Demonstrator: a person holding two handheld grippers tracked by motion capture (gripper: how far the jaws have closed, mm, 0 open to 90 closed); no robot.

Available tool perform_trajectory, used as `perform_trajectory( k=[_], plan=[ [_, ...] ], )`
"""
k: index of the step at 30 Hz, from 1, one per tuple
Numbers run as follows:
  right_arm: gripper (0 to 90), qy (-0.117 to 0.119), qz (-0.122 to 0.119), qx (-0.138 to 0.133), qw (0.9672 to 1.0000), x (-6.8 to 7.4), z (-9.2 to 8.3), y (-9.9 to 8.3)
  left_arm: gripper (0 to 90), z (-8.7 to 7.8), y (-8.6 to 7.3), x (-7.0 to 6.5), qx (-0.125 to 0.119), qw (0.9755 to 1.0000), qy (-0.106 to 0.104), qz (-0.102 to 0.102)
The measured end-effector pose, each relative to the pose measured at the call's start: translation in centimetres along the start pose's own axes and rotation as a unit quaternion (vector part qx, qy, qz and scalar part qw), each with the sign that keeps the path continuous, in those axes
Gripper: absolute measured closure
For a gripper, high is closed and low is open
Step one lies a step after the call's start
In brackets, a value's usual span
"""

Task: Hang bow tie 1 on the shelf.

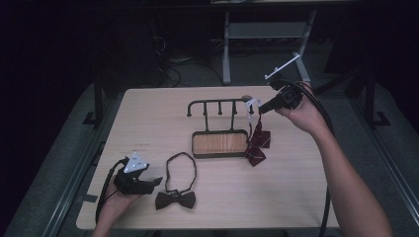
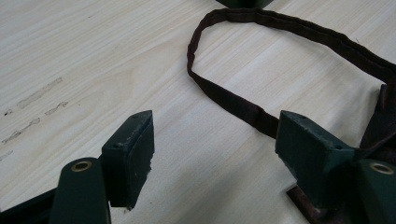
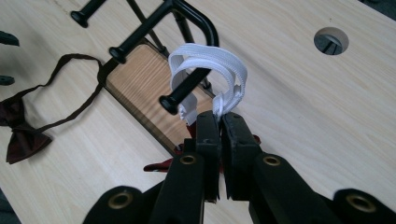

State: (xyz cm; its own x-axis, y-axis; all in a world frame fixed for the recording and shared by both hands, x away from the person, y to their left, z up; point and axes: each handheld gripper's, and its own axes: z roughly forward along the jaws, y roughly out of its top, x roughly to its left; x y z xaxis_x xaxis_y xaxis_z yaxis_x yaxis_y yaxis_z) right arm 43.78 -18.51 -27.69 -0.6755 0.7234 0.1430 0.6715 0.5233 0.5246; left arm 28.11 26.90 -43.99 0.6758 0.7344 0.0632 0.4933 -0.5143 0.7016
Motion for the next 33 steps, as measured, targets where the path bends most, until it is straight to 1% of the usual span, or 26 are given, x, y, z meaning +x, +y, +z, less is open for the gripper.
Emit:
perform_trajectory(
  k=[2, 3, 9, 19, 22, 24, 28, 29, 30, 31, 32, 33],
  plan=[
    [85.7, 0.000, 0.005, 0.002, 1.0000, -0.2, 0.2, 0.0, 28.7, 0.0, 0.0, 0.0, 0.001, 1.0000, 0.000, 0.001],
    [85.7, 0.004, 0.009, 0.002, 1.0000, -0.4, 0.3, -0.1, 28.8, 0.0, 0.0, 0.0, 0.002, 1.0000, 0.000, 0.000],
    [84.7, 0.008, 0.012, 0.007, 0.9999, -0.6, 0.7, -0.2, 28.7, 0.1, 0.0, 0.0, 0.002, 1.0000, 0.000, 0.001],
    [80.6, 0.015, 0.014, 0.004, 0.9998, -0.7, 0.8, -0.8, 28.8, 0.1, 0.1, -0.1, 0.003, 1.0000, -0.001, 0.001],
    [79.3, 0.020, 0.011, 0.000, 0.9997, -0.6, 0.6, -1.3, 28.7, 0.1, 0.1, 0.0, 0.002, 1.0000, 0.000, 0.001],
    [75.1, 0.027, 0.011, -0.003, 0.9996, -0.6, 0.4, -1.7, 28.7, 0.1, 0.1, 0.0, 0.003, 1.0000, 0.000, 0.004],
    [73.0, 0.033, 0.011, -0.008, 0.9993, -0.6, 0.2, -2.4, 28.7, 0.1, 0.1, 0.0, 0.003, 1.0000, 0.001, 0.006],
    [70.8, 0.037, 0.012, -0.012, 0.9992, -0.6, 0.1, -2.9, 28.7, 0.1, 0.1, -0.1, 0.003, 1.0000, 0.000, 0.007],
    [70.8, 0.037, 0.012, -0.012, 0.9992, -0.6, 0.1, -2.9, 28.7, 0.1, 0.1, -0.1, 0.003, 1.0000, 0.000, 0.007],
    [68.4, 0.044, 0.012, -0.015, 0.9989, -0.7, 0.1, -3.5, 28.7, 0.1, 0.1, -0.1, 0.004, 1.0000, 0.000, 0.007],
    [68.4, 0.044, 0.012, -0.015, 0.9989, -0.7, 0.1, -3.5, 28.7, 0.1, 0.1, -0.1, 0.006, 1.0000, 0.000, 0.008],
    [66.5, 0.046, 0.013, -0.016, 0.9987, -0.7, 0.1, -3.9, 28.7, 0.2, 0.1, 0.0, 0.005, 1.0000, -0.001, 0.008]
  ],
)
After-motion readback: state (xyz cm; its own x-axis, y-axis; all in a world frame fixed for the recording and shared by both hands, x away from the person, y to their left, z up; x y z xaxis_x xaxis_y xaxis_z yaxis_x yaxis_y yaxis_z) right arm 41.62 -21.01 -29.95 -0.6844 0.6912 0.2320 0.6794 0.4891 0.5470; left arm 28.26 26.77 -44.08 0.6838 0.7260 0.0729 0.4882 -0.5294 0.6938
